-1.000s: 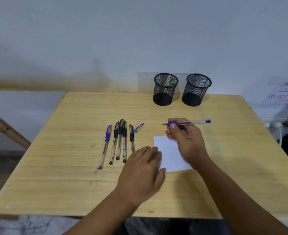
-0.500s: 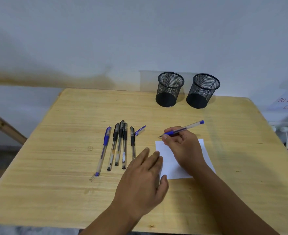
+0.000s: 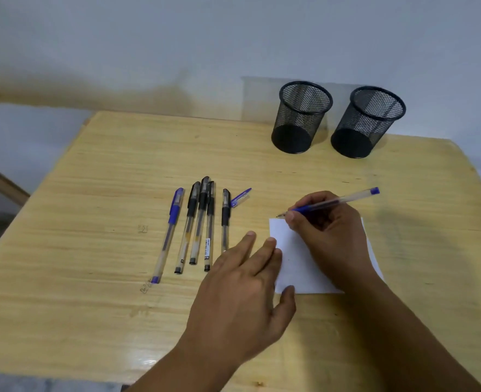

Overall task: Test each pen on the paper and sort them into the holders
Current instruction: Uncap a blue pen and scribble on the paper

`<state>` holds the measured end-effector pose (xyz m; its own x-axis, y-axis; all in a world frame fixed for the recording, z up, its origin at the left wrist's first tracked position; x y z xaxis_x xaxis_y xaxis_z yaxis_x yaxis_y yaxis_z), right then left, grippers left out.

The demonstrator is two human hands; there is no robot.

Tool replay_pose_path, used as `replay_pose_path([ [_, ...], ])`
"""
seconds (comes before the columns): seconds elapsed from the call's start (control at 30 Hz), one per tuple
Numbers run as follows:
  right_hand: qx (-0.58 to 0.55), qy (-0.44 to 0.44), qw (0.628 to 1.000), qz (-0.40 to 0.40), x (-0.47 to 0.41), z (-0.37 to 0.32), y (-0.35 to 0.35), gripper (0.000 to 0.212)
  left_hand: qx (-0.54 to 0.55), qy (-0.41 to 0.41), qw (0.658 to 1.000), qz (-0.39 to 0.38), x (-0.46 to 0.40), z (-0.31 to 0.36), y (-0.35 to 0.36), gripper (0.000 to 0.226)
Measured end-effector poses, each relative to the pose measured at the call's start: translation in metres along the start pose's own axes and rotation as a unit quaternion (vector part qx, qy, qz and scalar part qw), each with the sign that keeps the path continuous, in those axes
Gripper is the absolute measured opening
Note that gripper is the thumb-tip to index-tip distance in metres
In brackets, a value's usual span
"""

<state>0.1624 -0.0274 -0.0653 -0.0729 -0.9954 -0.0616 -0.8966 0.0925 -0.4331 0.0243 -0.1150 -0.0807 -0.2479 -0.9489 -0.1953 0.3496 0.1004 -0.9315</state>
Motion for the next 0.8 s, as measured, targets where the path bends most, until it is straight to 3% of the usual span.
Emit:
replay_pose_path([
  [0.17, 0.056, -0.012, 0.998, 0.002, -0.0007, -0.0007, 0.0038, 0.012, -0.006, -0.001, 1.0, 0.002, -0.0006, -0.0019, 0.0005, 0.052],
  [0.8, 0.088, -0.027, 0.996, 0.015, 0.0018, -0.0032, 0.0102, 0.014, 0.003, -0.004, 1.0, 0.012, -0.0017, -0.0016, -0.0014, 0.051],
])
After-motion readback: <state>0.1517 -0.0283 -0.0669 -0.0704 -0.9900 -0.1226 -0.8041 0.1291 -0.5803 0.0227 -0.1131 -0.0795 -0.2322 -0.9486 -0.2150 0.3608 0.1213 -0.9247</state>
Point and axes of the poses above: each hand's wrist, its own x-axis away from the middle knuckle, its own y-axis out of the palm, z = x × y, the point moved 7 cm from there along -x, towards the middle knuckle, and after that the axes turned 2 degrees about z, right-handed, at the moved point
